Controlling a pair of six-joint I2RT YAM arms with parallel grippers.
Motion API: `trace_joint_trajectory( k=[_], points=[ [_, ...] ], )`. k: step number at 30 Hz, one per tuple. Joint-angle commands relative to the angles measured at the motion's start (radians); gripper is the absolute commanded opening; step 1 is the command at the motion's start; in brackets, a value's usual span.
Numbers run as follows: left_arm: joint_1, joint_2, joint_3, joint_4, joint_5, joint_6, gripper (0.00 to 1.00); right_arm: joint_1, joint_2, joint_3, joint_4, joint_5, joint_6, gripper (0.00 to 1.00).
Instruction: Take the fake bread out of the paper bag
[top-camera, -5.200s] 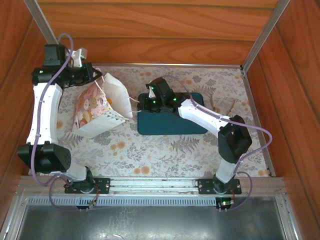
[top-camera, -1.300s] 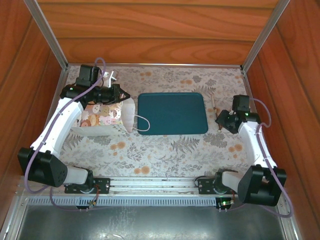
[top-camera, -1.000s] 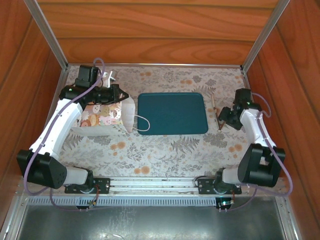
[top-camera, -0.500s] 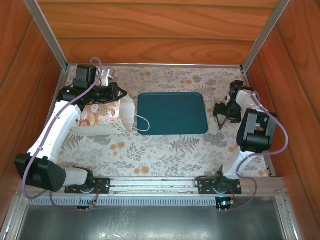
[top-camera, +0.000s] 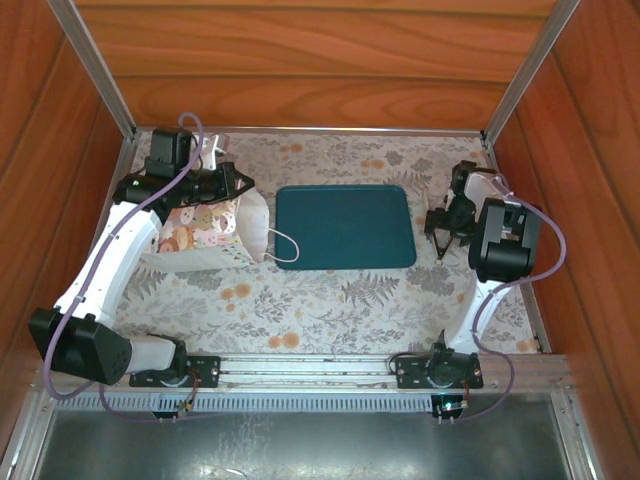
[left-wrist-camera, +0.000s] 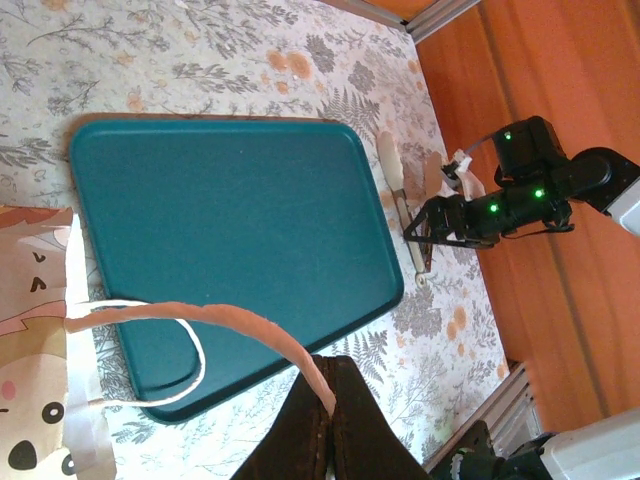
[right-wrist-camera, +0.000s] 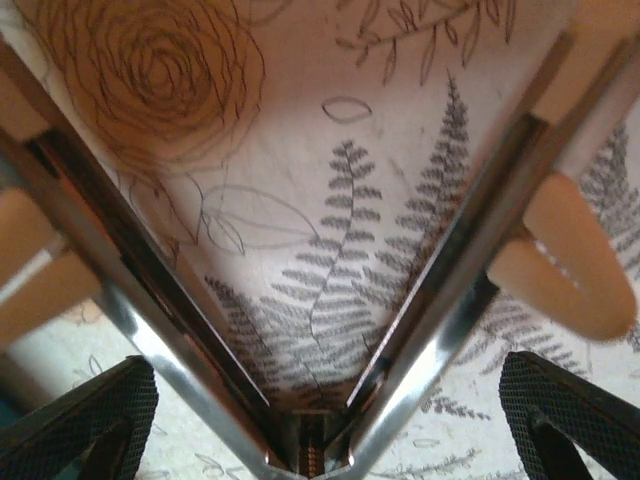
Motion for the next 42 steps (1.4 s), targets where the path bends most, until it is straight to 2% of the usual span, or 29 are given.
trace_joint_trajectory(
  k=[1,4,18,22,28,32,36,38,42],
  points=[
    [-0.006,-0.024,-0.008,0.039,0.025,-0.003,0.0,0.002,0.039,0.047,-0.038,-0.016,-0.008,0.95],
    [-0.006,-0.026,-0.01,0.04,0.027,-0.006,0.0,0.002,0.065,0.069,-0.035,-0.05,-0.03,0.95],
    [-0.006,-0.022,-0.022,0.045,0.018,-0.015,0.0,-0.015,0.129,0.107,-0.005,-0.059,-0.043,0.96],
    [-0.007,-0.02,-0.022,0.045,0.021,-0.018,0.0,-0.026,0.149,0.103,-0.013,-0.058,-0.051,0.92],
    [-0.006,-0.019,-0.011,0.046,0.022,-0.025,0.0,-0.033,0.15,0.101,-0.009,-0.067,-0.047,0.91],
    [-0.006,-0.023,-0.011,0.046,0.024,-0.029,0.0,-0.034,0.157,0.102,0.0,-0.057,-0.054,0.78],
    [-0.007,-0.029,-0.021,0.047,0.021,-0.034,0.0,-0.034,0.153,0.102,-0.003,-0.055,-0.056,0.77],
    [-0.006,-0.032,-0.029,0.047,0.018,-0.035,0.0,-0.033,0.137,0.098,-0.007,-0.065,-0.061,0.68],
    [-0.008,-0.035,-0.037,0.049,0.019,-0.043,0.0,-0.031,0.075,0.087,-0.013,-0.078,-0.049,0.58]
  ],
)
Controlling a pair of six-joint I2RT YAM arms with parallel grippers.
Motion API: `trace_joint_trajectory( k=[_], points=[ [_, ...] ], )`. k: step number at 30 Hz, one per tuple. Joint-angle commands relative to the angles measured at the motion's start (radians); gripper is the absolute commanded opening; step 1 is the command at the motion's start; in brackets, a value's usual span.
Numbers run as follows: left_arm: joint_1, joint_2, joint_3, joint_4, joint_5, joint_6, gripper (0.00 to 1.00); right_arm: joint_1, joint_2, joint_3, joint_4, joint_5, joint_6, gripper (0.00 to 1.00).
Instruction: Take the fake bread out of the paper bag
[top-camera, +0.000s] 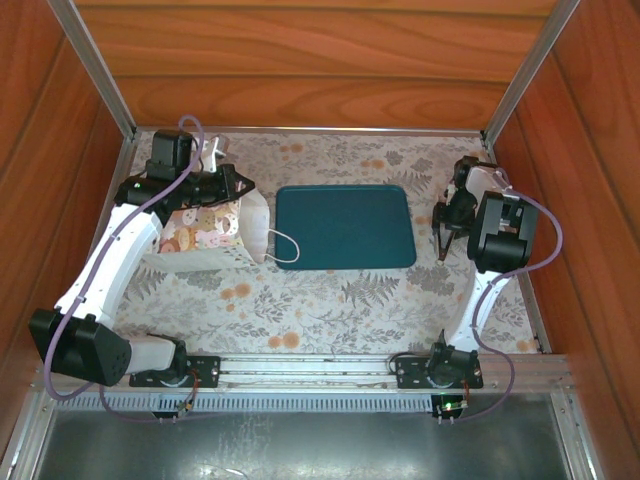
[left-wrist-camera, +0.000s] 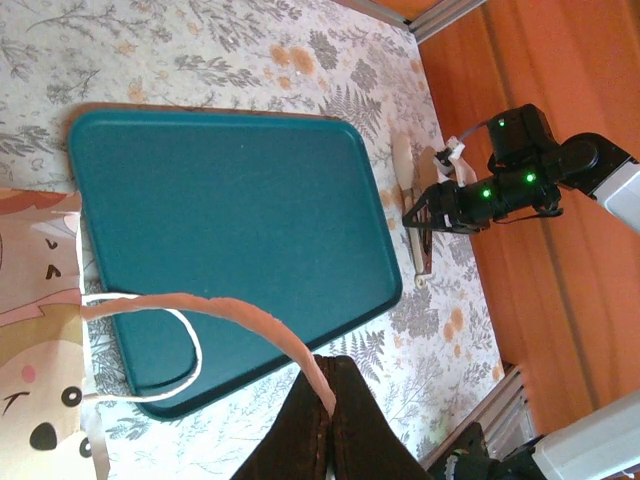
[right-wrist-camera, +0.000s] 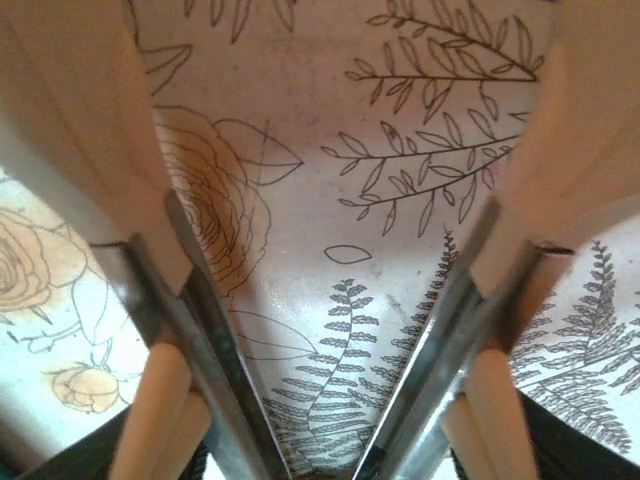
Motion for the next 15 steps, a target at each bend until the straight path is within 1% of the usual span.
trace_joint_trajectory(
  k=[1,7,12,15],
  points=[
    [-0.008,-0.027,-0.007,0.03,0.022,-0.019,0.0,-0.003,-0.042,-0.026,-0.007,-0.051,0.001,0.58],
    [-0.008,-0.043,-0.016,0.034,0.011,-0.02,0.0,0.019,-0.23,-0.104,-0.042,-0.098,0.037,0.57],
    [-0.007,-0.053,-0.016,0.035,0.012,-0.026,0.0,0.038,-0.406,-0.199,-0.045,-0.173,0.07,0.55],
    [-0.008,-0.063,-0.014,0.035,0.011,-0.031,0.0,0.048,-0.499,-0.228,-0.059,-0.207,0.086,0.54]
  ],
)
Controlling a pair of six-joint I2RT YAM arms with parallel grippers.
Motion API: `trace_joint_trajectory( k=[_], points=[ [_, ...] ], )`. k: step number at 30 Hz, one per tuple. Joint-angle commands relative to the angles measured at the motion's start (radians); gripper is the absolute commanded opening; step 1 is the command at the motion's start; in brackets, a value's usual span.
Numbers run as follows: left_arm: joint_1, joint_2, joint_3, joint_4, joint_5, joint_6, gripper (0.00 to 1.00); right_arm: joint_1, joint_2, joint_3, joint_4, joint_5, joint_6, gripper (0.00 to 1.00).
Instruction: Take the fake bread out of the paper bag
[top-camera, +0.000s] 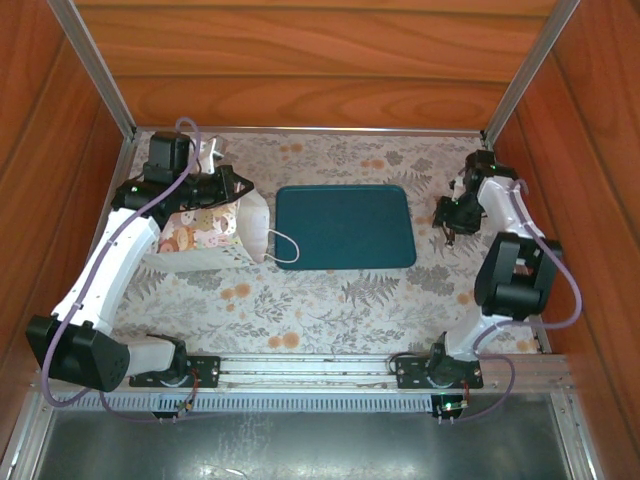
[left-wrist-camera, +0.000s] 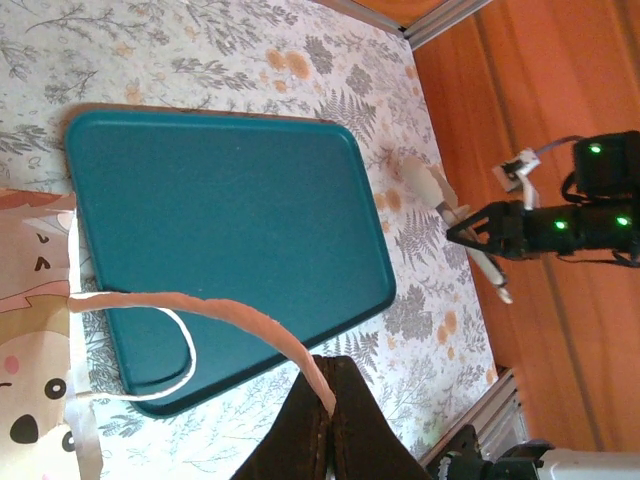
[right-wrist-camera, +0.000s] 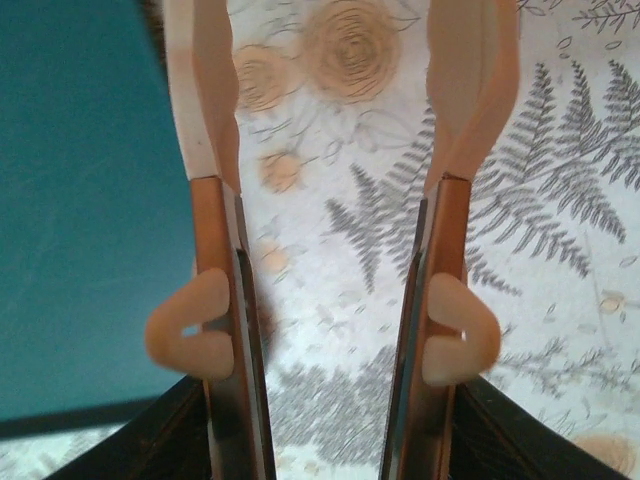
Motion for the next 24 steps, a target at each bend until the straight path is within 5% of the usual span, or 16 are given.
trace_joint_trajectory(
  k=[1,10,17,24],
  points=[
    [-0.008,-0.036,-0.001,0.03,0.011,-0.011,0.0,0.016,-0.085,-0.032,-0.036,-0.079,0.036,0.54],
    [-0.006,-0.079,-0.011,0.03,-0.021,-0.019,0.0,0.037,-0.309,-0.079,-0.036,-0.223,0.056,0.53],
    [-0.006,-0.113,-0.034,0.03,-0.067,-0.021,0.0,0.083,-0.532,-0.234,0.161,-0.458,0.156,0.49],
    [-0.003,-0.172,-0.071,0.03,-0.172,-0.016,0.0,0.358,-0.624,-0.362,0.317,-0.51,0.233,0.48]
  ],
)
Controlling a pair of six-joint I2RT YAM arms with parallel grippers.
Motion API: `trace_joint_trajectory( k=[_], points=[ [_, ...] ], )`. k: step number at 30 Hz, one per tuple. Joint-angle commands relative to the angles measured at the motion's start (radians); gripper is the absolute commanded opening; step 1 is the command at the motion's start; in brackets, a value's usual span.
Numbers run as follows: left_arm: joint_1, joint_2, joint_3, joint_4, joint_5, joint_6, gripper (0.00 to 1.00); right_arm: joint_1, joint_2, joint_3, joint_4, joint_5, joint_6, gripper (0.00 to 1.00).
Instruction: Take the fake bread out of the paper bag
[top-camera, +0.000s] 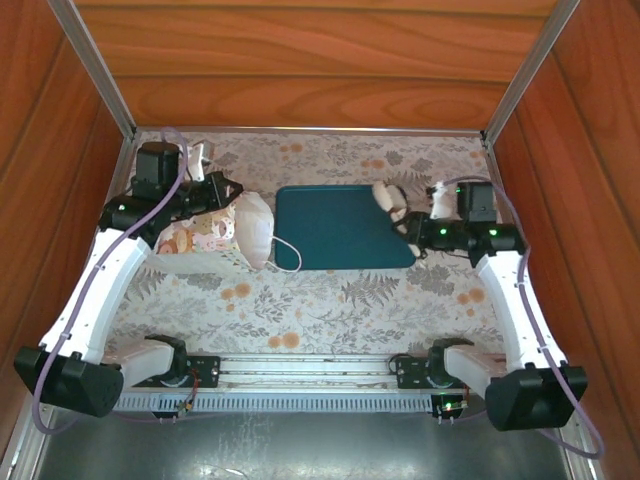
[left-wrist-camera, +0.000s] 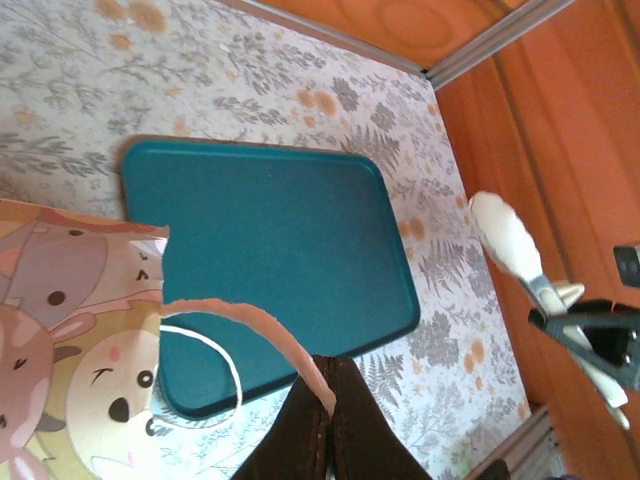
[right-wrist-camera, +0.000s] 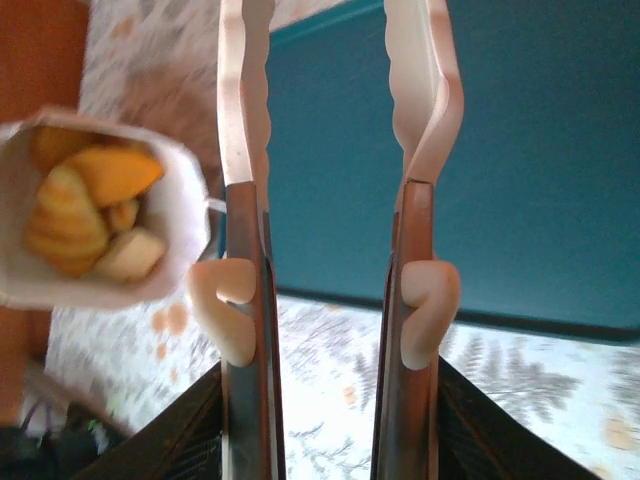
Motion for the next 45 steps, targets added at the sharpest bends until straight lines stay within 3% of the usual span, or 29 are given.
trace_joint_trajectory(
  k=[1,8,15,22,36,43,45],
  points=[
    [-0.003,-0.048,-0.014,0.028,-0.062,0.001,0.0,0.143,0.001,-0.021,0.102,-0.076,0.031,0.48],
    [0.003,-0.086,-0.042,0.028,-0.12,0.016,0.0,0.451,0.113,-0.045,0.221,-0.034,-0.024,0.48],
    [0.004,-0.082,-0.044,0.027,-0.138,0.016,0.0,0.632,0.329,0.037,0.272,-0.042,-0.097,0.48],
    [0.005,-0.052,-0.043,0.025,-0.111,-0.02,0.0,0.689,0.499,0.105,0.399,-0.04,-0.087,0.47],
    [0.019,0.007,-0.038,0.012,-0.068,-0.069,0.0,0.749,0.784,0.35,0.362,0.096,-0.286,0.49],
    [0.026,0.0,-0.042,-0.016,-0.076,-0.078,0.0,0.795,0.807,0.337,0.479,0.3,-0.327,0.55],
    [0.037,-0.003,-0.043,-0.028,-0.074,-0.074,0.0,0.799,0.824,0.351,0.473,0.309,-0.342,0.56]
  ],
)
